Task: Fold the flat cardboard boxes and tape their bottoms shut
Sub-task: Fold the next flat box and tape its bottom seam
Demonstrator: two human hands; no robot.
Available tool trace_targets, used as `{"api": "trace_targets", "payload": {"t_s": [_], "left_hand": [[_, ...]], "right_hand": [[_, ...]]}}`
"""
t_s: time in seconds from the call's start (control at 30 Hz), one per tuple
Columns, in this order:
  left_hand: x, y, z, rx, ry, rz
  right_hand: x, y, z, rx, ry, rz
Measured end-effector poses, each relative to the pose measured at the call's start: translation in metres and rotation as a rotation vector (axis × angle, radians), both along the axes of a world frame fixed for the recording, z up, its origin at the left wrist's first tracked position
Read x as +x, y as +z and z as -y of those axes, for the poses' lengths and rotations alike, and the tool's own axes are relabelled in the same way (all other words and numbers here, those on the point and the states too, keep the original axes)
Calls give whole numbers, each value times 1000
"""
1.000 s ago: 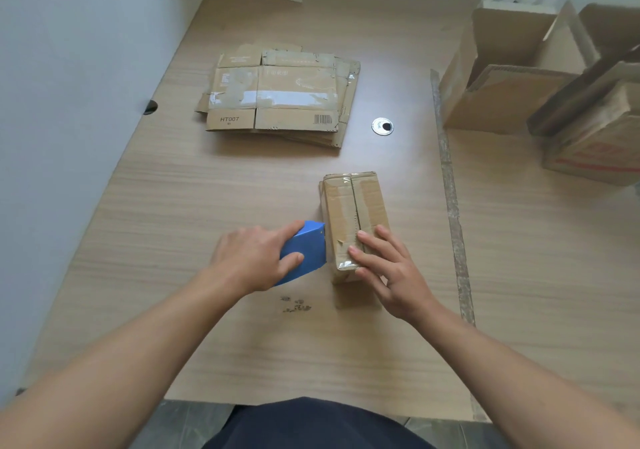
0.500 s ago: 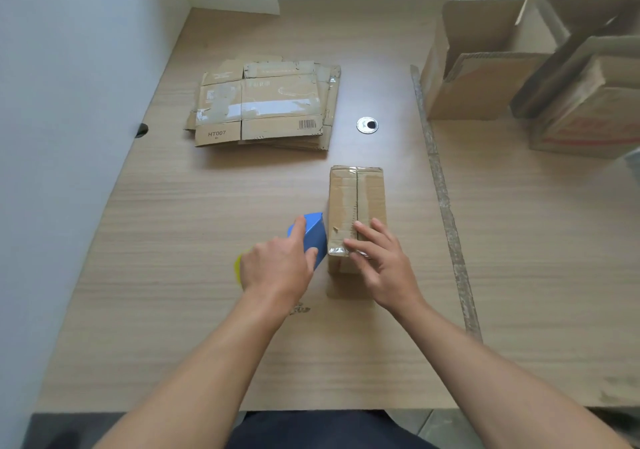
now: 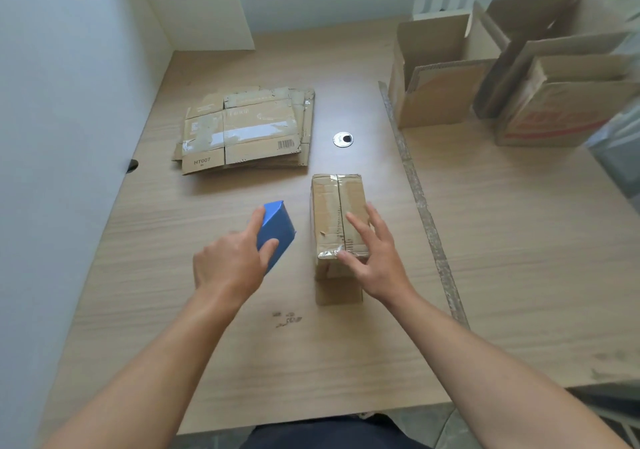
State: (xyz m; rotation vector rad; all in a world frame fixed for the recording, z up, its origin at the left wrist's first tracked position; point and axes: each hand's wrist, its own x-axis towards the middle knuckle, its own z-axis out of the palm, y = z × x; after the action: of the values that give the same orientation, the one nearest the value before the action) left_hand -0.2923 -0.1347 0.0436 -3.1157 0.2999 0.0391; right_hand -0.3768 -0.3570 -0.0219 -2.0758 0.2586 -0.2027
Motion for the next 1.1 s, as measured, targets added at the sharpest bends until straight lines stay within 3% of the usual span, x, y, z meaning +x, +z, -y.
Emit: {"api": "trace_targets", "payload": {"t_s": [0.23,0.33,0.57,0.73,0.9,1.1], "left_hand": [[5,19,49,-9,-238,171],[7,15,64,78,-370,125],[8,4,45,-28,-256,27],[13,6,26,-63,-221,32],[14,12,-4,-70,-179,100],[15,13,-13,0,-208,86]], "right_hand": [[-11,-16,-2,256,-369,-313],[-11,-19,-8,290,-353,-334],[-8,-25,-22,659,-414,-299],[-3,-19,-9,647,-356,-340],[5,-2,19,340,-104,-364],[18,19,40,242,231,-489]]}}
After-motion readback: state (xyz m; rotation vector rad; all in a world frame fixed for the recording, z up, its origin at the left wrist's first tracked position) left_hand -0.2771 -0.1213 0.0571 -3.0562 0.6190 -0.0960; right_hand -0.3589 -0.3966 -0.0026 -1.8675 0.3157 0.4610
